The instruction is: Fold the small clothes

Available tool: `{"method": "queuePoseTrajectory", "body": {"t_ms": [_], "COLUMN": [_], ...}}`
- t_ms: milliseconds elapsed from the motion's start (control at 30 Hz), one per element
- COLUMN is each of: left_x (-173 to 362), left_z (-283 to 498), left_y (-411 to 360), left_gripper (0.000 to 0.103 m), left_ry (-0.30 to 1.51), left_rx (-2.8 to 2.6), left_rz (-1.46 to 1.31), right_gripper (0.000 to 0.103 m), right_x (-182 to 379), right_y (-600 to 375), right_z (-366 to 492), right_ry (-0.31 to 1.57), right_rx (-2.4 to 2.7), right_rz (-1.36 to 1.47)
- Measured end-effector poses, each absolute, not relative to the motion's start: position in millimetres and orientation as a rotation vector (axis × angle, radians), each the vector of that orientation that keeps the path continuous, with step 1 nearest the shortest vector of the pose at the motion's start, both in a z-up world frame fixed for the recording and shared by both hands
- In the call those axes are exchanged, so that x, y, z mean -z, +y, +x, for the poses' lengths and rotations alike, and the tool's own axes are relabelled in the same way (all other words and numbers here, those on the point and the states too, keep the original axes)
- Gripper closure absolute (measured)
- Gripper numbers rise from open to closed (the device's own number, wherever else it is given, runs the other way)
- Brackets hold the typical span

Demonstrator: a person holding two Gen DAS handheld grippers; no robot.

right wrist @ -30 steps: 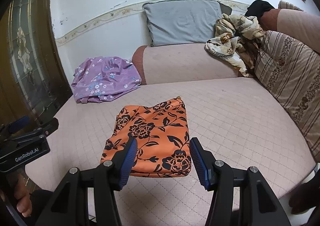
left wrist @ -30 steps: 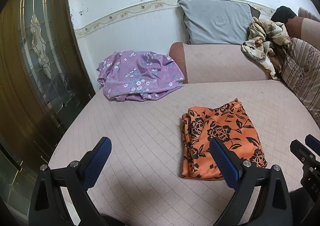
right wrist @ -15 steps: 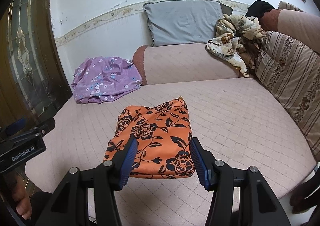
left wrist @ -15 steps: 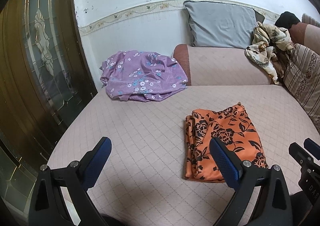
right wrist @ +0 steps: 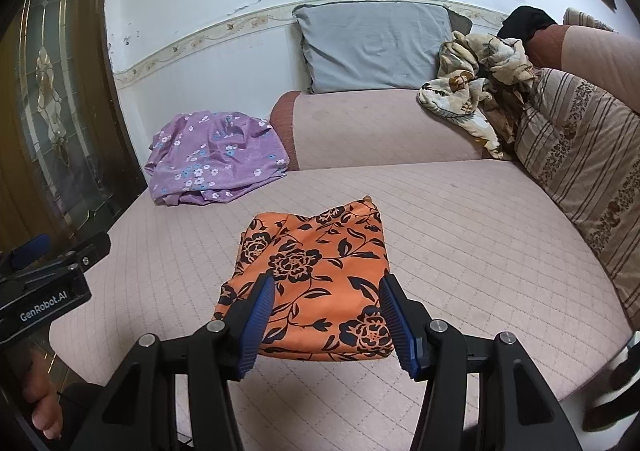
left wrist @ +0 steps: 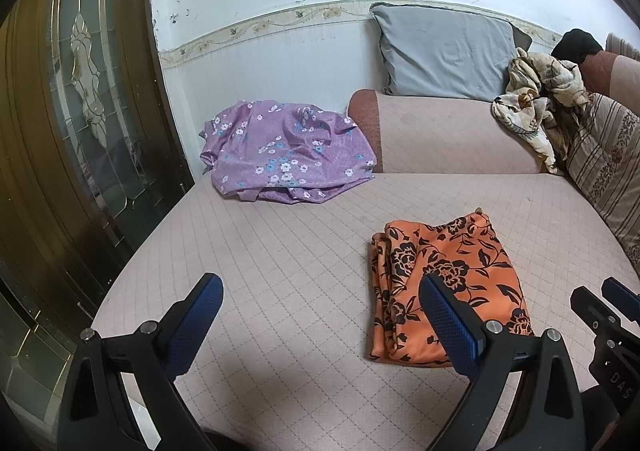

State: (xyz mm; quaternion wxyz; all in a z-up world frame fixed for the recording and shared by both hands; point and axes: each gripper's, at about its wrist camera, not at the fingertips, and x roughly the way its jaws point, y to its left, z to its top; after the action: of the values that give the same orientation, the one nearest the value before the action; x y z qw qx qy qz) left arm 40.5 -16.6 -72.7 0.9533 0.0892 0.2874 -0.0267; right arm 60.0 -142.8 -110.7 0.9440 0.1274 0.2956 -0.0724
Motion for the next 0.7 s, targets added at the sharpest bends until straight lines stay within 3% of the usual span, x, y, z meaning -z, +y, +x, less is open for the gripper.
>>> {"method": "queuePoseTrajectory", "body": {"t_ms": [700], "left_x": [79.5], "left_z": [48.1], "left_y": [-10.7], "left_gripper": [0.005], "left_ry": [0.591], "left_rx": [0.053], "left_rz": [0.174], "right_gripper": [0.045], "right_x": [112.3], "right_y": [-133.4], "right_z": [69.5], "right_ry": [0.611], "right_rx": [0.143], "right_rz": [0.243]}}
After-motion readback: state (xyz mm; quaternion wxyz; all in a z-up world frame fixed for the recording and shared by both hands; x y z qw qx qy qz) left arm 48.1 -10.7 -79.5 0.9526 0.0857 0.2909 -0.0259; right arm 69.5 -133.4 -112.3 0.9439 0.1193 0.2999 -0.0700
